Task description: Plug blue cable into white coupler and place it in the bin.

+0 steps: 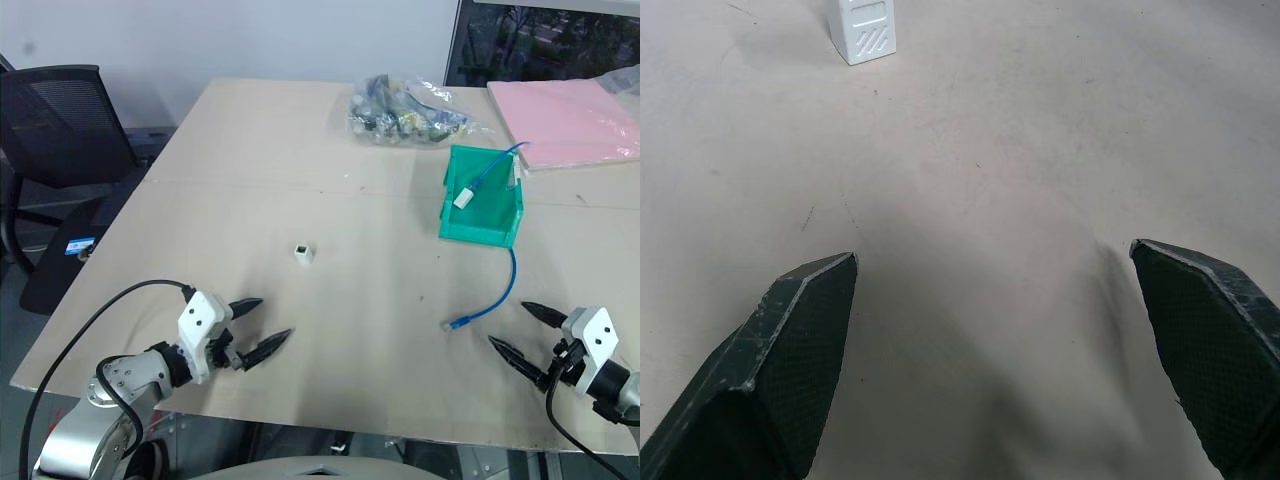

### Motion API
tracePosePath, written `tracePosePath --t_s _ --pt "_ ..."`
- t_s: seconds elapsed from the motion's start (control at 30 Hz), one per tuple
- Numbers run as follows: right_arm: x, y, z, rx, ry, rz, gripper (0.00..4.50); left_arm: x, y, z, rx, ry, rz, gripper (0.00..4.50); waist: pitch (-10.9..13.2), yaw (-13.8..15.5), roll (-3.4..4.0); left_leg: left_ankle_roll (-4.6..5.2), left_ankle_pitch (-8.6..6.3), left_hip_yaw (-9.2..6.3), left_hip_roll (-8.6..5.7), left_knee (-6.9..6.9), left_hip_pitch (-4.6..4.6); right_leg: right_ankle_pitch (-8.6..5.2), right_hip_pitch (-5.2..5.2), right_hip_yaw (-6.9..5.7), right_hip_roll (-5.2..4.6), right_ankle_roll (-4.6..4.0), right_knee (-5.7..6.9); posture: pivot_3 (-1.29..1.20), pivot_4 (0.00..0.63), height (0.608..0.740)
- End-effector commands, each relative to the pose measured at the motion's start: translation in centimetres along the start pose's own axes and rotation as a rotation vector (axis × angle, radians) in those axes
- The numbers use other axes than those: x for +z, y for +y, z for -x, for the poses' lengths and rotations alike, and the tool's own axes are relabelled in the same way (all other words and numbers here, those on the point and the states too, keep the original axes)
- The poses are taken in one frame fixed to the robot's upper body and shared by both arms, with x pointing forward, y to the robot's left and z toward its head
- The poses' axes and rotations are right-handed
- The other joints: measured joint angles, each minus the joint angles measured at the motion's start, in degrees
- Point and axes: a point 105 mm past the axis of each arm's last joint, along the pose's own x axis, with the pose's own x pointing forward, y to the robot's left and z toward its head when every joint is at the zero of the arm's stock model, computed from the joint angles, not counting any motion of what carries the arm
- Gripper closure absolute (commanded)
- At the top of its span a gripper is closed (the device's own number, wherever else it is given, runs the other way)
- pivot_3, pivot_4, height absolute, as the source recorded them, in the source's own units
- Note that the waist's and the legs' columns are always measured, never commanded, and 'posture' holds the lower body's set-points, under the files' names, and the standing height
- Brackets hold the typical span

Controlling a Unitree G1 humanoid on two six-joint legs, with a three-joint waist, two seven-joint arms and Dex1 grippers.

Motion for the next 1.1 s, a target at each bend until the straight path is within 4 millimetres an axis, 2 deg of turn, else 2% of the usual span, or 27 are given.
tracePosePath --t_s 0.03,0.13,0.5,0.77,0.8,0.83,0.87,0.93,0.97,1.1 --pt "0.4 0.0 0.2 -0.001 -0.006 0.022 0.02 0.8 -0.3 0.1 -0.021 -0.032 -0.010 0.00 0.0 0.0 0.00 0.00 0.00 0.00 0.00 0.00 0.00 0.00 0.00 0.00 0.00 0.00 0.00 0.00 0.150 0.740" --pt "-0.1 0.2 0.2 -0.005 0.005 0.017 0.02 0.7 -0.2 -0.3 -0.025 -0.039 -0.022 0.00 0.0 0.0 0.00 -0.01 0.00 0.00 0.00 0.00 0.00 0.00 0.00 -0.01 0.00 0.00 0.00 0.00 0.150 0.740" --pt "0.0 0.2 0.3 -0.024 0.000 0.036 0.02 0.3 0.5 -0.8 -0.058 -0.037 -0.047 0.00 0.0 0.1 0.00 -0.01 0.01 0.00 0.00 0.01 0.02 0.01 0.01 -0.01 0.00 -0.01 0.02 0.00 0.150 0.740" --pt "-0.6 0.2 0.6 -0.025 0.033 0.022 0.02 0.2 0.3 -1.1 -0.068 -0.043 -0.054 0.00 0.0 0.2 -0.02 -0.02 0.02 0.00 0.00 0.01 0.03 0.02 0.01 0.00 0.01 -0.02 0.03 0.00 0.150 0.740" --pt "-0.7 0.2 0.6 -0.026 0.037 0.021 0.02 0.2 0.2 -1.1 -0.069 -0.044 -0.054 0.00 -0.1 0.9 -0.09 -0.01 0.02 0.57 0.40 0.04 0.08 0.08 -0.17 0.26 0.30 -0.11 0.04 0.00 0.150 0.740" --pt "-0.7 0.2 0.6 -0.027 0.037 0.021 0.02 0.2 0.2 -1.1 -0.070 -0.044 -0.054 0.00 -0.1 1.4 -0.11 0.06 -0.07 1.62 0.99 0.08 0.10 0.43 -0.53 1.05 1.01 -0.20 0.02 0.00 0.150 0.740" --pt "-0.7 0.2 0.6 -0.028 0.036 0.024 0.02 0.2 0.2 -1.1 -0.071 -0.045 -0.054 0.00 -0.1 1.7 -0.17 0.04 -0.22 2.40 1.45 0.09 0.16 0.73 -0.76 1.76 1.22 -0.21 -0.11 0.00 0.150 0.740" --pt "-0.6 0.2 0.6 -0.026 0.038 0.050 0.02 0.3 0.2 -1.2 -0.071 -0.046 -0.055 0.00 -0.2 1.7 -0.50 -0.02 -0.60 4.28 2.78 0.20 0.19 1.29 -1.32 3.18 2.26 -0.44 -0.28 0.00 0.150 0.740" --pt "-0.6 0.1 0.6 -0.025 0.039 0.054 0.02 0.3 0.2 -1.2 -0.072 -0.047 -0.055 0.00 -0.2 1.4 -0.51 0.02 -0.95 5.27 3.40 0.25 0.27 1.70 -1.44 3.51 2.52 -0.48 -0.37 0.00 0.150 0.740" --pt "-0.3 -0.2 0.8 -0.029 0.035 0.065 0.02 0.3 0.2 -1.3 -0.076 -0.047 -0.057 0.00 -0.4 -1.1 -0.77 0.07 -1.05 4.91 3.43 0.32 0.35 1.89 -1.38 3.07 2.47 -0.59 -0.38 0.00 0.150 0.740"
